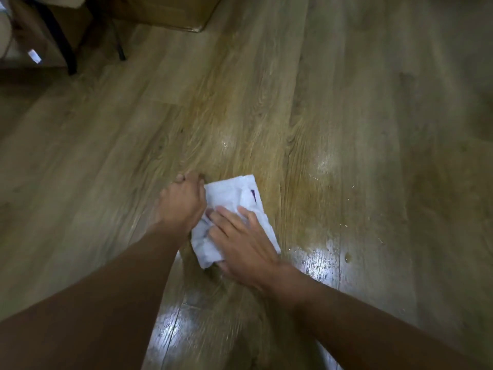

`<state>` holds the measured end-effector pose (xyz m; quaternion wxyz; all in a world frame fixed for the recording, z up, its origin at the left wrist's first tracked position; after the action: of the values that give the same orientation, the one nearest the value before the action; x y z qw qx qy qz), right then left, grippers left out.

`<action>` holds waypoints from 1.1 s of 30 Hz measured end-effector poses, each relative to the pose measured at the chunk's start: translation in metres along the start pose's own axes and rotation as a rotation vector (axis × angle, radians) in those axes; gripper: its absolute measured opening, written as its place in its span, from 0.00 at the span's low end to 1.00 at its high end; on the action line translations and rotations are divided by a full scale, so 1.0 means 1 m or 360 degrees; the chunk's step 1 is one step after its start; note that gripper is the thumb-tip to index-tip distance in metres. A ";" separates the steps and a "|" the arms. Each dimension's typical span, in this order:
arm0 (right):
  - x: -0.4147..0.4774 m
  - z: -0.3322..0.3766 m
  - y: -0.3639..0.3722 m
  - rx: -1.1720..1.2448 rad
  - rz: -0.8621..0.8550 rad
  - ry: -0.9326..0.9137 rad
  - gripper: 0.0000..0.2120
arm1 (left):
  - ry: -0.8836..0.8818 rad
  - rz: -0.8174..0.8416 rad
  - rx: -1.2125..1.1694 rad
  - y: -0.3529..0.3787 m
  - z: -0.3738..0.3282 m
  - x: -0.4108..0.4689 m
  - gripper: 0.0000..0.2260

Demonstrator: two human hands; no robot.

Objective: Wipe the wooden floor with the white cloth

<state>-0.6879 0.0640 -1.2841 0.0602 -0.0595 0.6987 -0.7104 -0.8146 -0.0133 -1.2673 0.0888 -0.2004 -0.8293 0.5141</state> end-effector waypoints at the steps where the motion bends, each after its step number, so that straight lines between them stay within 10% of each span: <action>1: 0.001 -0.005 -0.002 0.0004 -0.0031 -0.0025 0.20 | 0.0009 0.0021 0.0030 0.004 0.000 -0.002 0.14; 7: 0.046 -0.055 -0.006 -0.0117 0.0105 0.0371 0.33 | -0.0116 -0.0119 0.0012 0.011 0.000 -0.006 0.15; 16: 0.021 -0.047 0.003 -0.0074 0.0169 0.0136 0.39 | -0.0120 -0.0087 0.0051 0.013 0.005 -0.005 0.17; 27: 0.000 -0.027 0.011 -0.0118 0.0088 -0.0010 0.37 | -0.0014 -0.0006 0.0053 0.011 0.007 -0.001 0.19; 33: 0.045 -0.068 0.001 -0.0062 0.0201 0.0415 0.32 | 0.0029 0.0079 -0.0024 0.011 0.002 -0.005 0.20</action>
<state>-0.7437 0.1237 -1.2862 0.0123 0.0764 0.7166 -0.6931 -0.8076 -0.0125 -1.2779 0.0819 -0.2263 -0.8270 0.5080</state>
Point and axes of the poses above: each hand's wrist, its own x-axis towards the middle knuckle, its own y-axis out of the palm, z = x × y, the point moved 3 cm from there along x, towards the middle knuckle, and after that the axes turned 13 degrees about -x, right-handed, at the moved point
